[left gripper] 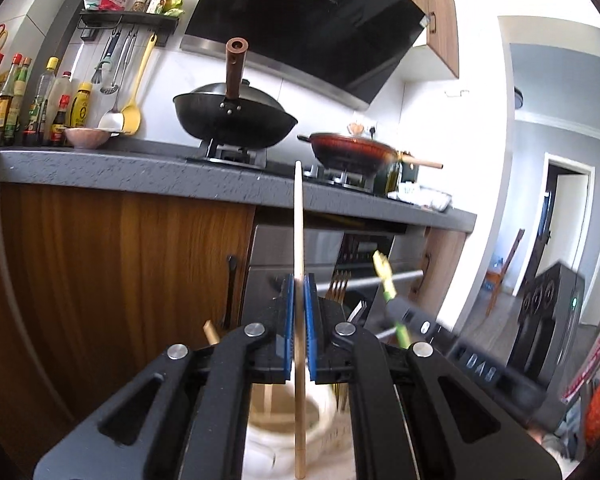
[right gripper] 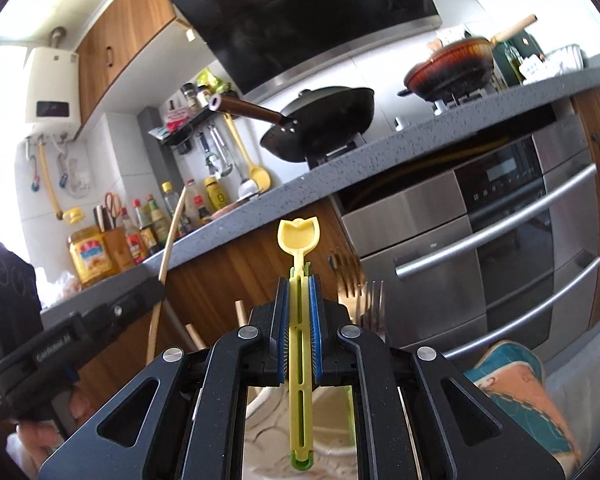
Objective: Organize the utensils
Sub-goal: 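Lift and carry chopstick over tall pot with left while right carries spoon over small pot, then lower and release chopstick into tall pot with left while right releases spoon into small pot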
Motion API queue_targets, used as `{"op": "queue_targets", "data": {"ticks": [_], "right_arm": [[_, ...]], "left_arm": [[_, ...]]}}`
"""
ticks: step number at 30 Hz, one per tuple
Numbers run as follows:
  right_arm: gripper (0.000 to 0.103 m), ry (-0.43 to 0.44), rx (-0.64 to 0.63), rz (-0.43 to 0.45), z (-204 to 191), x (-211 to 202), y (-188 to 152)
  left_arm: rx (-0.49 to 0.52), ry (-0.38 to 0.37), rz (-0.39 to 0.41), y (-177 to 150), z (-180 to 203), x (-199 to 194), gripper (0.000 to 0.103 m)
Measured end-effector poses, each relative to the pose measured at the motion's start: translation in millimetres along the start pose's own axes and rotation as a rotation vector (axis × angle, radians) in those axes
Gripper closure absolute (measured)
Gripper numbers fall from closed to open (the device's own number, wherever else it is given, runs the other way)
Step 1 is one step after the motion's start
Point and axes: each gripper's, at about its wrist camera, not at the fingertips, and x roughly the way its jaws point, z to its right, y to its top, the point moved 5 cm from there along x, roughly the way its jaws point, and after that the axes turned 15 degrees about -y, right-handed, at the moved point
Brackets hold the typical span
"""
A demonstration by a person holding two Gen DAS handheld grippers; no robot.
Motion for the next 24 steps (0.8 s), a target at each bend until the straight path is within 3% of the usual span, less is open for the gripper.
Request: {"op": "queue_targets", "data": {"ticks": [10,16,24], "right_arm": [[0.093,0.038,0.034,-0.022,12,24,-15],[0.093,0.007,0.012,-0.013,14,27,-21],[0.093,-0.057,-0.111,0.044,3,27,-29]], "left_arm": [[0.027,0.074,0.024,-21,-20,32,0.098],[0.064,0.057,0.014,-32,-16,19,0.098],[0.074,0.034,-0.032,-45,-14,4,0.098]]}}
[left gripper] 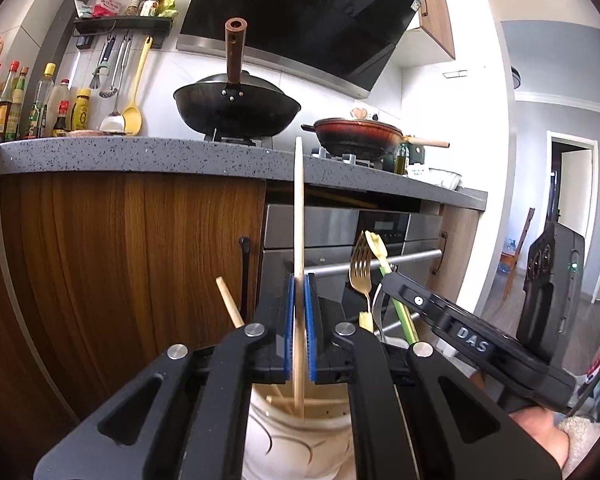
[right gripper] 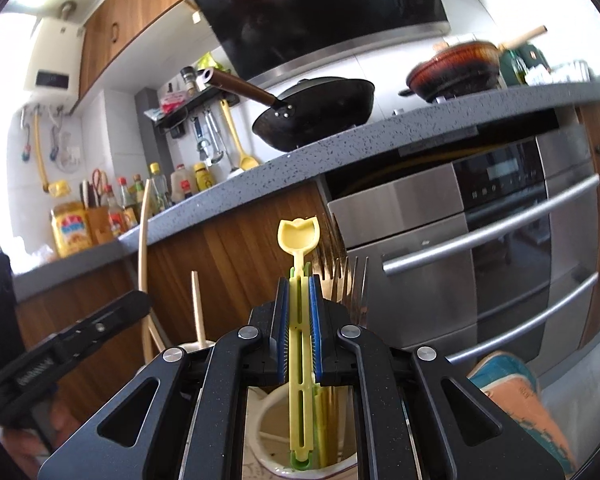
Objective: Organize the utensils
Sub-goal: 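Lower and release chopstick into tall pot with left while right releases spoon into small pot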
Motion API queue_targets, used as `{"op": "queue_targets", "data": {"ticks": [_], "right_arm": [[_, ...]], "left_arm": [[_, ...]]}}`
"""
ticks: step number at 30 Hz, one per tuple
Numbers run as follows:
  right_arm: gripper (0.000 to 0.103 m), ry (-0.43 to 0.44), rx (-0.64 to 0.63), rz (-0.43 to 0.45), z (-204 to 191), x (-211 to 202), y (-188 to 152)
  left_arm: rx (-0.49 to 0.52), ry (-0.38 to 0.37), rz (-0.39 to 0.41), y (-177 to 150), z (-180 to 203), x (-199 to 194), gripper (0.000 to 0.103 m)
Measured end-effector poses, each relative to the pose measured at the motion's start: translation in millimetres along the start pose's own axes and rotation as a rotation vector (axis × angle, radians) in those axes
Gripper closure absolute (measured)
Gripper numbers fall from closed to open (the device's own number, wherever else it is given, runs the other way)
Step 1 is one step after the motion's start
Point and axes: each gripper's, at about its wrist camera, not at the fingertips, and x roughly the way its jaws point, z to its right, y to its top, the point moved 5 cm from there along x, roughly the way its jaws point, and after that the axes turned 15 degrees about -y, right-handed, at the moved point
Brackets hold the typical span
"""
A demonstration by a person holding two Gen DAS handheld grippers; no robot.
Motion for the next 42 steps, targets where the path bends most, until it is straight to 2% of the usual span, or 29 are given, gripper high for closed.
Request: {"op": "queue_targets", "data": {"ticks": [9,14,19,23,31,35,42], "right_arm": [[0.093,-0.061,-0.071,0.021,0,-12,-7],[0.093,-0.057,-0.045,0.004,7,-25,-9],[0.093,0.001,0.043,-0.006,16,-28,-4],[0.093,-0.038,0.052,0.012,16,-14,5],[0.093,-0.12,-0.075,0.049,-4,5,-4],[0.093,-0.134,-0.134,0.047,-9,0,-12],[0.093,-0.122,-0.122,0.016,-6,-15,-14]], "left_arm": [[0.023,0.027,-0.053,-6,4,-7,0.098],[0.01,0.043,-0.091,-10,4,-9,0.098],[0.002,0.043,-0.095,-11,5,-12,0.098],[0.01,0.04,-0.103,-10,8,-9,0.098],[0.014,0.021,-0.095,-6,10,-7,0.098],[0.009,0.021,-0.099,-8,8,-7,0.098],[-0.007,0.029,-0.106,-9,3,-12,0.098]]}}
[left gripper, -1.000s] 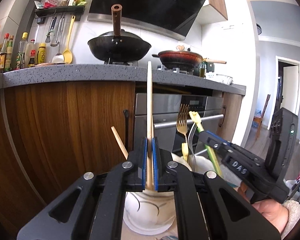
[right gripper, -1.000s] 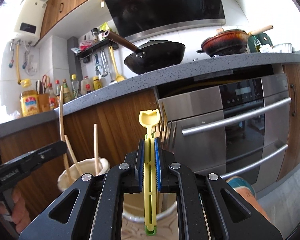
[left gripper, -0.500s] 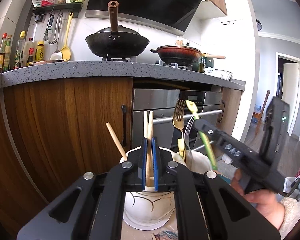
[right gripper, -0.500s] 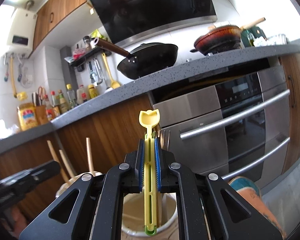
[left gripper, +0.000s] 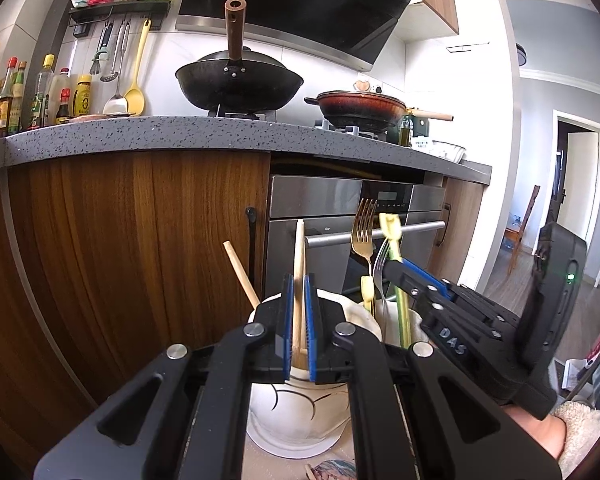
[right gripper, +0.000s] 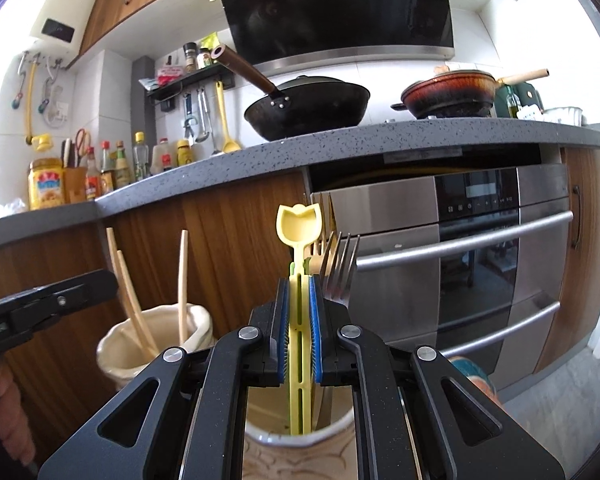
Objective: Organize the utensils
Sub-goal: 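Lower and release chopstick into tall pot with left while right releases spoon into small pot, then move both open tools back down to the remaining utensils on the mat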
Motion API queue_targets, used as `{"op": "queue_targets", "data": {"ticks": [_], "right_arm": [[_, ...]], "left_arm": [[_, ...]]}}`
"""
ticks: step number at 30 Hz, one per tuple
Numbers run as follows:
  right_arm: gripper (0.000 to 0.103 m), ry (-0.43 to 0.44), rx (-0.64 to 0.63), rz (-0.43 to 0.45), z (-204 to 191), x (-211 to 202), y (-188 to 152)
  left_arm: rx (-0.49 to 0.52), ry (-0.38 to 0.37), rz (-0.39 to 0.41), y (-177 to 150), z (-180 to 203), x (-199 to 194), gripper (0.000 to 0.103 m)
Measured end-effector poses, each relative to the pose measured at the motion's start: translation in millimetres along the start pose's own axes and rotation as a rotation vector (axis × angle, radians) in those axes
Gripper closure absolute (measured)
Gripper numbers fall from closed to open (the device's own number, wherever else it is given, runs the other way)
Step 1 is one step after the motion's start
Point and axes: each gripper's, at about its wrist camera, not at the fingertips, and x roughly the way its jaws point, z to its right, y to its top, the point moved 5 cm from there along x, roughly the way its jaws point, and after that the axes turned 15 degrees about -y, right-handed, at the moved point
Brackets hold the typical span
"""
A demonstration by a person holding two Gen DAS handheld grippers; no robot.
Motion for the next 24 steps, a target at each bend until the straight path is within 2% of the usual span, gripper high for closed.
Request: {"op": "queue_targets", "data": {"ticks": [6,8,10,13,15,16,20,21,24], "right_arm": [[0.092,-0.004,-0.011,-0.062,4,-5,-7],[0.092,-0.005,-0.015,-0.082,5,-3,-10],[0.092,-0.014,-0.015,-0.121,6,1,-14],[0.092,-0.016,-0.021,-0.147,6,4,-18],[0.08,-0.005,-0.021,-0.155,6,3,-19],[0.077,-0.004,-0.019,-0.155,6,2,-19],[0.075,-0.001,-0.007,-0.151,10,-6,-15],[0.068,0.004,0.007,-0.151,13,-10,-14],[0.058,0.018,0.036,-0.145,19,-25,-9]], "left_arm": [[0.002,0.0,-0.015,-2,1,-2,0.096],[0.003,-0.003,-0.018,-2,2,-2,0.089],[0.004,0.0,-0.013,-3,3,-3,0.074],[0.012,0.003,-0.013,-4,6,-5,0.072],[0.016,0.007,-0.014,-5,7,-7,0.07],[0.015,0.008,-0.012,-5,8,-8,0.066],[0.003,0.023,-0.004,-5,7,-17,0.062],[0.0,0.028,-0.005,-6,6,-20,0.059],[-0.014,0.046,-0.009,-9,4,-30,0.046]]}}
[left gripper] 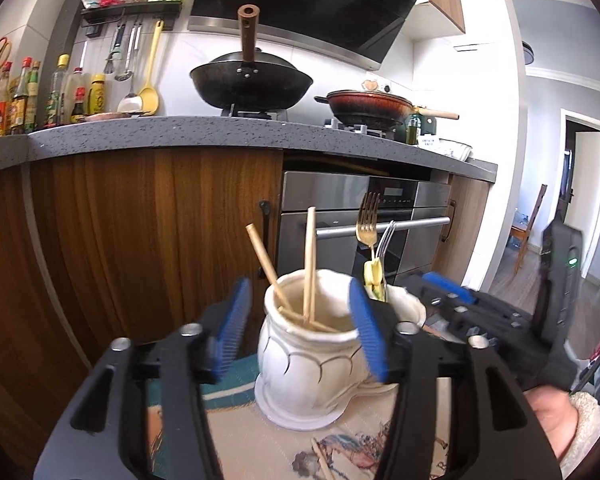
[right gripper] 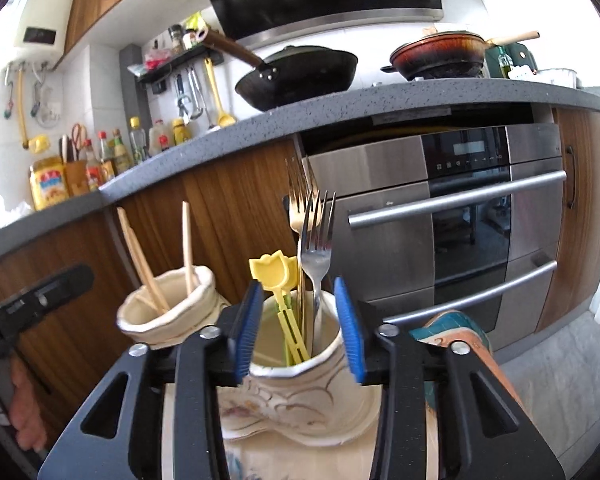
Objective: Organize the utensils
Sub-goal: 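Move both open tools back down to the remaining utensils on the mat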
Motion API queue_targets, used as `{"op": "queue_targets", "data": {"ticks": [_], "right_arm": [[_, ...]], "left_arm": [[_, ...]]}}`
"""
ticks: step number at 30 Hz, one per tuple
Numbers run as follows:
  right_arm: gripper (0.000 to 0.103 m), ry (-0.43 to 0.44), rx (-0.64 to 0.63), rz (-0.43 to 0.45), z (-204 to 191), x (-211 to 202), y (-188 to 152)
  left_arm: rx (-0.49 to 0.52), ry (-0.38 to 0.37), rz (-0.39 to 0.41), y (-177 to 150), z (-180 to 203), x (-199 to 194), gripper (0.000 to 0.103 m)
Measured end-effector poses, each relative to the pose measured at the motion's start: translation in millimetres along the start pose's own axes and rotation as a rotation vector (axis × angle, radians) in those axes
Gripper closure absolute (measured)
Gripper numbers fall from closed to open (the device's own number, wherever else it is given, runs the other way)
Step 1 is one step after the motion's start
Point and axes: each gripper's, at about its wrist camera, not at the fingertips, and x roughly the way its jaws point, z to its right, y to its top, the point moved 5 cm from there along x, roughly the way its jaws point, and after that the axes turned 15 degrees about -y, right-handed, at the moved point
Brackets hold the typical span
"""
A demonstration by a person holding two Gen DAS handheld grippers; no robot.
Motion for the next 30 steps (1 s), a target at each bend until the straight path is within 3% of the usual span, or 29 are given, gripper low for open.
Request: {"op": "queue_targets", "data": {"ticks": [2,6,12,21,30], "right_arm": [[0.049,0.005,0.013,0.008,3,-13,1],[0.031,0.025,0.027,-0.003,7,-33,-6],[0.02,0.055,-0.031,-0.06,-2,-54,-30],[0.019,0.063,-0.231,-0.234,-41,-58,-86],[0.021,0.088,-0.333,-0.364,-69,-59,-130]], "left_arm": [[-0.004,0.016,-0.004,-4,-1,-8,0.043],[-0.018,0.055,-0.01,-14,-5,-24,0.023],[-0.04,0.08,-0.049,-40,-11,-45,0.008],[-0.144,0.117,-0.174,-101,-32,-64,0.006],[-0.152,0.123,-0.177,-121,-43,-64,0.006]]}}
